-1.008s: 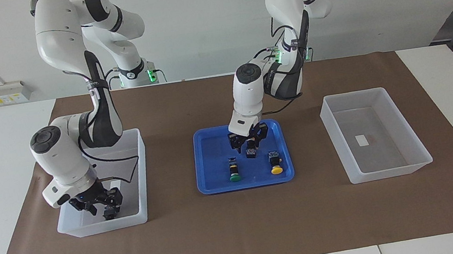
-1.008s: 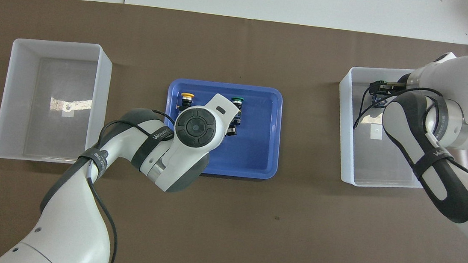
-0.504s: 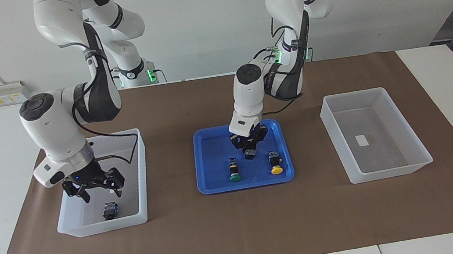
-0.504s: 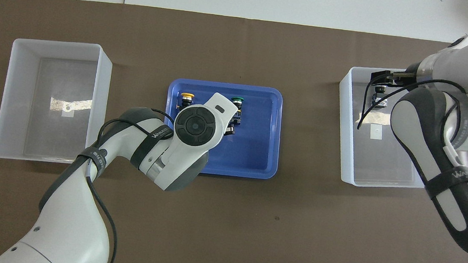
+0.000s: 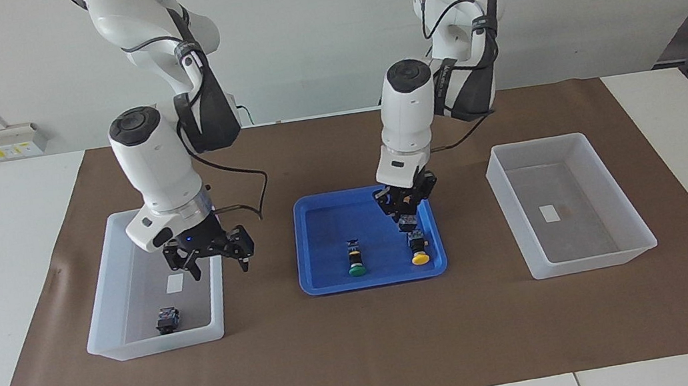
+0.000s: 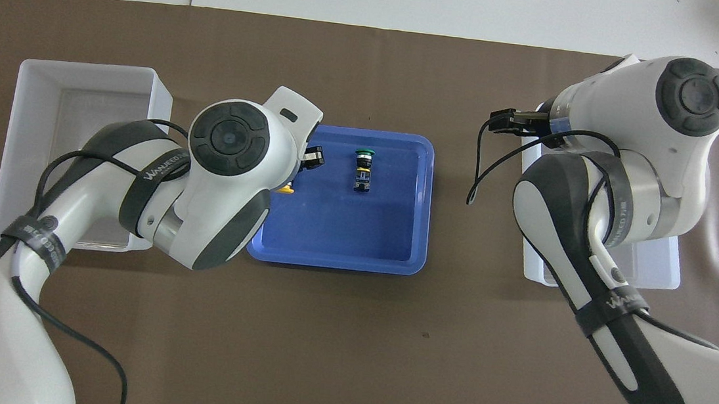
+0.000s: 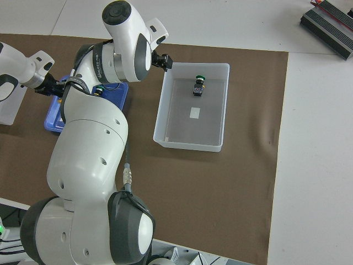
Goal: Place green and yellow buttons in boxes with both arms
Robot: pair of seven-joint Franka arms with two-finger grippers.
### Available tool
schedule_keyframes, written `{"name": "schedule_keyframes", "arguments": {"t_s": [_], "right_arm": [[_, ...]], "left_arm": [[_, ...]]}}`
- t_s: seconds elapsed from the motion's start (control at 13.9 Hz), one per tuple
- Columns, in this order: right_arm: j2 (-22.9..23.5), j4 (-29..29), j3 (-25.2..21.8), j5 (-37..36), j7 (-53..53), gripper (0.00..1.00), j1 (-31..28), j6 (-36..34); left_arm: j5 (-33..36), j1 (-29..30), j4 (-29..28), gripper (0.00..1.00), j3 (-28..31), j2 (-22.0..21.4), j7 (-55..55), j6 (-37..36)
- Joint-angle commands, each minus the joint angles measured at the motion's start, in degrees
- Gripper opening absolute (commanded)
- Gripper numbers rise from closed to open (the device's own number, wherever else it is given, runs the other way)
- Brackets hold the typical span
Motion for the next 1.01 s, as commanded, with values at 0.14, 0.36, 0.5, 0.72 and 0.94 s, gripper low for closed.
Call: {"name": "schedule_keyframes", "arguments": {"t_s": [0.14, 0.36, 0.5, 0.72, 0.94], "right_arm": [[3.30, 0.38, 0.00, -2.67, 11.19, 1.00, 8.02, 4.75], [9.00, 6.15, 0.00, -3.65, 15.33, 1.00, 11.88, 3.97], [13.14, 9.95, -0.18, -7.14, 19.71, 0.97, 14.79, 3.97], [15.87, 11.45, 0.09, -9.98, 23.43, 0.93, 16.81, 4.40], [16.67, 10.32, 0.00, -11.03, 25.18, 0.89, 18.49, 6.59]], "left_arm": [[-6.46, 9.99, -1.58, 0.00, -0.30, -7.33, 14.58, -6.58], [-7.96, 18.06, -1.76, 0.00, -0.30, -8.83, 25.30, -9.58], [-8.14, 23.69, -2.89, 0.00, -0.21, -9.18, 32.25, -8.36], [-8.14, 30.56, -7.01, 0.00, -0.04, -8.66, 41.39, -0.83], [-8.14, 33.83, -16.85, 0.00, -0.04, -9.36, 45.46, 9.64]]}}
